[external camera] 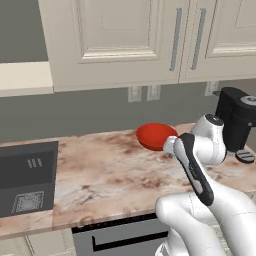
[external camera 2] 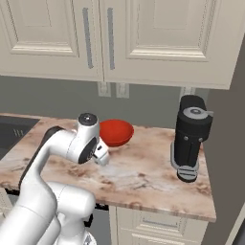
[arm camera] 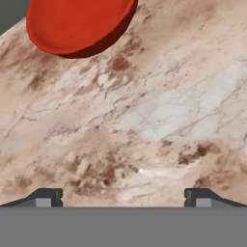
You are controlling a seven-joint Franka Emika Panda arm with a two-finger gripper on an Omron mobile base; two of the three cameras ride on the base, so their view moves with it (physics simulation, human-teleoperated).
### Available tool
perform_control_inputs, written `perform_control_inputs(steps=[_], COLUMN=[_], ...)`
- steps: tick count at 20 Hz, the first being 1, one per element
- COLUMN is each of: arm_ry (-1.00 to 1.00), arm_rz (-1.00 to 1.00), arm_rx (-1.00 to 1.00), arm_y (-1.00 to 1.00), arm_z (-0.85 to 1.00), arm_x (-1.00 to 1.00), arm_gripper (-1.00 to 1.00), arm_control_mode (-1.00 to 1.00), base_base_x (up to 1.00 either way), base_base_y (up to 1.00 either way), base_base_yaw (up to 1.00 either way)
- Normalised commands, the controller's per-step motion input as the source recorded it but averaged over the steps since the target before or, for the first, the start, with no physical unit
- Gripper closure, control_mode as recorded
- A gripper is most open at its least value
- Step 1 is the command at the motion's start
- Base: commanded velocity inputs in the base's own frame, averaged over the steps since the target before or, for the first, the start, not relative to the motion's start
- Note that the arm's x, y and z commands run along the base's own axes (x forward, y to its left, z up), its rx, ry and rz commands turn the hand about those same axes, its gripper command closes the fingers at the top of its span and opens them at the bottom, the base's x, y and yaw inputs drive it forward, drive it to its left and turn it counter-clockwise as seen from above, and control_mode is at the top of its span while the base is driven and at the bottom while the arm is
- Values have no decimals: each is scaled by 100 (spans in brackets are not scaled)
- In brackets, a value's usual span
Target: Place the two vegetables and bowl onto the tray for setting up a vegetable dip station.
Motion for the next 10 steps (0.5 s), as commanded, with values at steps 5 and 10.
perform_control_inputs(steps=[5,10], arm_ry=[0,0], arm_rz=[0,0], arm_rx=[8,8], arm_y=[-41,-40], arm_z=[-11,0], arm_x=[39,37], arm_gripper=[-100,-100], arm_control_mode=[-100,-100], base_base_x=[0,0], base_base_y=[0,0], base_base_yaw=[0,0])
